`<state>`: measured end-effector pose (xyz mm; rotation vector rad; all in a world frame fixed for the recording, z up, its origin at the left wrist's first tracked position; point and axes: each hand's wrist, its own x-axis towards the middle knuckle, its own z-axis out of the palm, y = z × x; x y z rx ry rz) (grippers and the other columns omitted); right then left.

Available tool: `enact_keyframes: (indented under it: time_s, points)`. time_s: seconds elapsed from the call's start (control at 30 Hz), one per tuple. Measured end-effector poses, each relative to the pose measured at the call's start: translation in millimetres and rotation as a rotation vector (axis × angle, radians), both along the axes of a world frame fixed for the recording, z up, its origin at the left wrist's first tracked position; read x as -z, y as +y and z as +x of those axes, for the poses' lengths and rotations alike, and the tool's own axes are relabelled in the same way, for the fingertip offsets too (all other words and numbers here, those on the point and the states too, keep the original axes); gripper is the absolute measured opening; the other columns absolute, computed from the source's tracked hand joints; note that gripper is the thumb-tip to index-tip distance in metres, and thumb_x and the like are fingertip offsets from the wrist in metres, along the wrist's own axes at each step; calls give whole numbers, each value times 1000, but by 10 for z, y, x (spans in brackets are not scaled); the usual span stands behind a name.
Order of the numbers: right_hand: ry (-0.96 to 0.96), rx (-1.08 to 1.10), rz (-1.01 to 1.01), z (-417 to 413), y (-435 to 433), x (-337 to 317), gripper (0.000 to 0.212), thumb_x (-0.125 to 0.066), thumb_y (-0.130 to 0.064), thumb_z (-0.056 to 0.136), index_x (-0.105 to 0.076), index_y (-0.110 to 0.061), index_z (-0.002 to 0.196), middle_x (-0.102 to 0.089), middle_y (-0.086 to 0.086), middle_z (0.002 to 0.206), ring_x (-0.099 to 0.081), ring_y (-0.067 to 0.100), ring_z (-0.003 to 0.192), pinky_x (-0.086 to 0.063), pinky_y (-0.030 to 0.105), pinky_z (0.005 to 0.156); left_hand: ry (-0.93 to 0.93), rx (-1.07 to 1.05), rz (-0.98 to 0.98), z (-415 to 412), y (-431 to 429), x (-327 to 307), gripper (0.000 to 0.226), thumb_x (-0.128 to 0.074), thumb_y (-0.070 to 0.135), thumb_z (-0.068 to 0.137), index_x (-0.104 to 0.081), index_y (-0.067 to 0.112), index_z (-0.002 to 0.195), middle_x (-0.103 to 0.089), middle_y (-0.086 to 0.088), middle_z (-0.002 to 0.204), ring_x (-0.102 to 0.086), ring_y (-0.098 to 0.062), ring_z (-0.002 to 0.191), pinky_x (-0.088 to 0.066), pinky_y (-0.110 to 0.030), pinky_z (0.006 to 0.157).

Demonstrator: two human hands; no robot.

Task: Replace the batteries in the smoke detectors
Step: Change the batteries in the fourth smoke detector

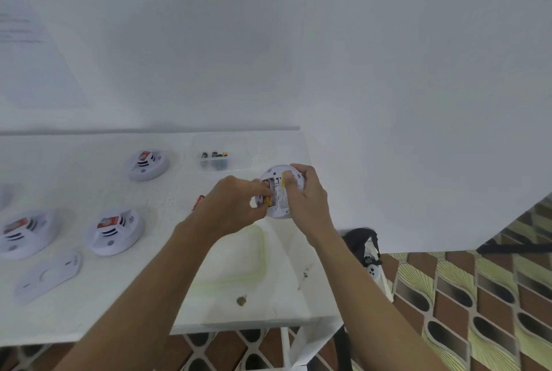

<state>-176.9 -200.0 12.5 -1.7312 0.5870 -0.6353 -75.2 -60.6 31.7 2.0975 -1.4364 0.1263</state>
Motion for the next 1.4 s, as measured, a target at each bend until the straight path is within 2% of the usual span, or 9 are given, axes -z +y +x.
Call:
enact_keyframes:
  time_s: [0.2, 0.3, 0.43, 0.5, 0.73, 0.87, 1.07, 1.27, 1.4]
  points:
    - [15, -37, -56, -41, -24, 4, 25, -49, -31, 104, -54, -19, 126, -66, -4, 112, -66, 11, 100, -57, 28, 81, -41, -49, 1, -118, -22, -23, 28, -64, 20, 68, -79, 12, 90, -71, -6, 65, -47, -16, 43, -43, -21, 48]
    - [19, -38, -84, -61, -59, -23, 23, -49, -31, 104, -58, -21, 122, -68, -5, 109, -66, 10, 99, -59, 34, 83, -92, -48, -26, -239, -43, -65, 17, -64, 13, 65, -75, 9, 78, -62, -4, 51, -32, -17, 39, -31, -7, 42]
    - [30, -50, -62, -97, -111, -32, 21, -50, -32, 103, -62, -23, 119, -69, -6, 108, -67, 12, 99, -59, 39, 85, -121, -26, -34, -260, -55, -2, 19, -59, 16, 70, -75, 7, 76, -65, -5, 54, -45, -21, 35, -28, -9, 37]
    - [40, -59, -42, -122, -128, -23, 20, -50, -33, 103, -63, -25, 117, -69, -9, 107, -67, 12, 99, -59, 40, 87, -123, -10, -52, -245, -60, 55, 21, -59, 14, 71, -76, 7, 80, -68, -5, 58, -51, -21, 38, -43, -21, 38]
    - [-12, -51, 20, -202, -185, 2, 19, -51, -31, 103, -63, -25, 116, -71, -8, 106, -68, 12, 99, -59, 38, 86, -96, 15, -175, -339, -26, 9, 17, -72, 7, 68, -77, 10, 83, -75, 0, 77, -65, -16, 63, -47, -17, 60]
    - [-37, -65, 48, -216, -184, 5, 20, -51, -33, 103, -62, -25, 118, -70, -7, 107, -69, 11, 99, -60, 34, 84, -29, 70, -102, -282, 44, -37, 24, -82, 30, 75, -77, 17, 94, -77, 4, 94, -71, -6, 82, -51, -14, 72]
    - [-39, -78, 76, -148, -155, -19, 19, -52, -35, 102, -64, -28, 116, -70, -10, 107, -68, 9, 99, -59, 35, 86, 342, -164, -168, -259, 122, -58, 20, -80, 15, 78, -79, 21, 97, -77, 10, 89, -72, 0, 84, -58, -27, 85]
    - [-38, -80, 85, -2, -103, -24, 19, -51, -34, 103, -62, -27, 116, -69, -12, 104, -65, 4, 95, -58, 31, 83, 625, -335, -445, -94, 154, -98, 17, -64, 3, 90, -76, 12, 97, -77, -3, 81, -75, -19, 74, -61, -33, 74]
    - [-41, -57, 104, 98, -100, 37, 21, -51, -32, 103, -62, -25, 120, -67, -13, 104, -63, -7, 87, -55, 23, 74, 477, -469, -392, 174, 167, -93, 16, -58, 14, 95, -73, 16, 94, -70, 11, 64, -67, -2, 57, -50, -13, 59]
